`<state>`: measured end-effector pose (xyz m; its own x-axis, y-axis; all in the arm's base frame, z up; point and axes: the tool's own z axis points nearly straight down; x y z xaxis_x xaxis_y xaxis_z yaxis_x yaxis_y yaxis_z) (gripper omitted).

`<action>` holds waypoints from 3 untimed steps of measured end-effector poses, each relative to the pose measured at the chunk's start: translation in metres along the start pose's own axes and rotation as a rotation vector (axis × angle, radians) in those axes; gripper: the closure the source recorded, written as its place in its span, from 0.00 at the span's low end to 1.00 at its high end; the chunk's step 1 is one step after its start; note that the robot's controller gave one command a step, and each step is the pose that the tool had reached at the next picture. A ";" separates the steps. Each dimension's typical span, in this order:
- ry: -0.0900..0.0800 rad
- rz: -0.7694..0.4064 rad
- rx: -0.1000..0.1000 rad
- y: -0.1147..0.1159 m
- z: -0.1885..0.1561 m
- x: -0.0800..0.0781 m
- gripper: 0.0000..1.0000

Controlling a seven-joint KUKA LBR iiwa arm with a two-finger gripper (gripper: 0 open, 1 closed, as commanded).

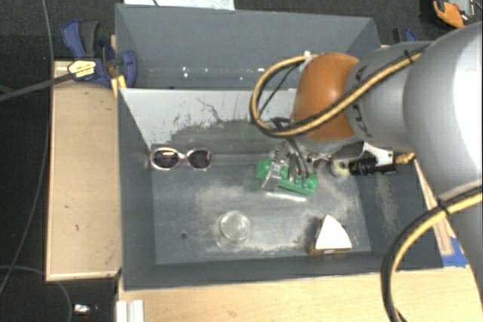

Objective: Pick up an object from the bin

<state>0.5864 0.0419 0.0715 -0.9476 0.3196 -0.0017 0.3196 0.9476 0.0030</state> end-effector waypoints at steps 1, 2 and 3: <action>0.000 0.000 0.000 0.000 0.000 0.000 1.00; 0.009 -0.001 0.003 -0.001 -0.026 0.003 1.00; -0.002 -0.003 -0.001 0.000 -0.047 -0.001 1.00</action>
Offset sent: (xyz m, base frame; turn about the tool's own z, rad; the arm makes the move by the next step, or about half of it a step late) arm -0.0001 0.0001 0.0668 -0.0001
